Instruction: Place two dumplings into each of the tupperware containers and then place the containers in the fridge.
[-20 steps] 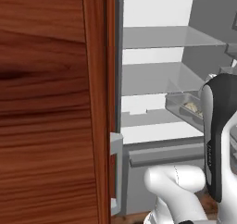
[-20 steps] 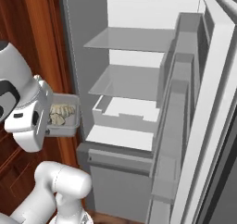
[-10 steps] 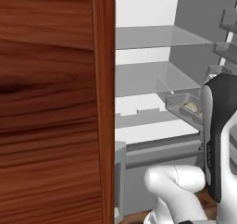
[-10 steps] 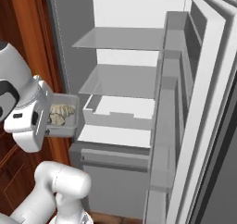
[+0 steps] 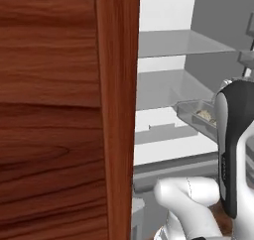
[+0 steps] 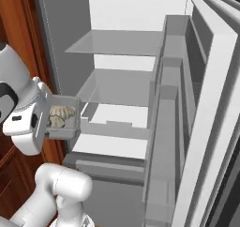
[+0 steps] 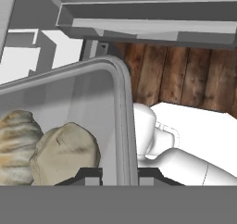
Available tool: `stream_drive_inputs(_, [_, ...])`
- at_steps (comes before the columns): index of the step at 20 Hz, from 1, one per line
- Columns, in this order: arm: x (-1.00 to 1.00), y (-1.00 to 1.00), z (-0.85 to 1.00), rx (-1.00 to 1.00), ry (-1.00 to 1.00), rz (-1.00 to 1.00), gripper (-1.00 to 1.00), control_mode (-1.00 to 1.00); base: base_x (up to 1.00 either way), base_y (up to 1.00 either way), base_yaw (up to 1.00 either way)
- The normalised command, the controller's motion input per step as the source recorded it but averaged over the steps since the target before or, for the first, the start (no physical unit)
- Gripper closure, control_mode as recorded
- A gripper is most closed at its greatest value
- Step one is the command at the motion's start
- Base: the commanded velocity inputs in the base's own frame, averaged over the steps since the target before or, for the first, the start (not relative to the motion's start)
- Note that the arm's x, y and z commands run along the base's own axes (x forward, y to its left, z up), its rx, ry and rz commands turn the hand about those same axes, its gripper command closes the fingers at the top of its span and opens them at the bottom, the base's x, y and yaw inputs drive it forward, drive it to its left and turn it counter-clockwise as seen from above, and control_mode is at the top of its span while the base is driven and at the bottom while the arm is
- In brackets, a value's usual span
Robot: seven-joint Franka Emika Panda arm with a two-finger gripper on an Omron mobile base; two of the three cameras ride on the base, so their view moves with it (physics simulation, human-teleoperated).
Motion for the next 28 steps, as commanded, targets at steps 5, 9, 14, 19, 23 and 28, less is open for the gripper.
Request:
stream_drive_inputs(5, [0.00,0.00,0.00,0.00,0.00,0.00,1.00,1.00,0.47,-0.21,0.00])
stream_drive_inputs(9, [0.00,0.00,0.00,0.00,0.00,0.00,1.00,1.00,0.47,-0.18,0.00])
stream_drive_inputs(14, [0.00,0.00,0.00,0.00,0.00,0.00,1.00,1.00,0.48,-0.17,0.00])
stream_drive_inputs(19, [0.00,0.00,0.00,0.00,0.00,0.00,1.00,1.00,0.44,-0.27,0.00])
stream_drive_inputs(23, [0.00,0.00,0.00,0.00,0.00,0.00,1.00,1.00,0.33,-0.33,0.01])
stream_drive_inputs(28, [0.00,0.00,0.00,0.00,0.00,0.00,1.00,1.00,0.30,-0.38,0.03])
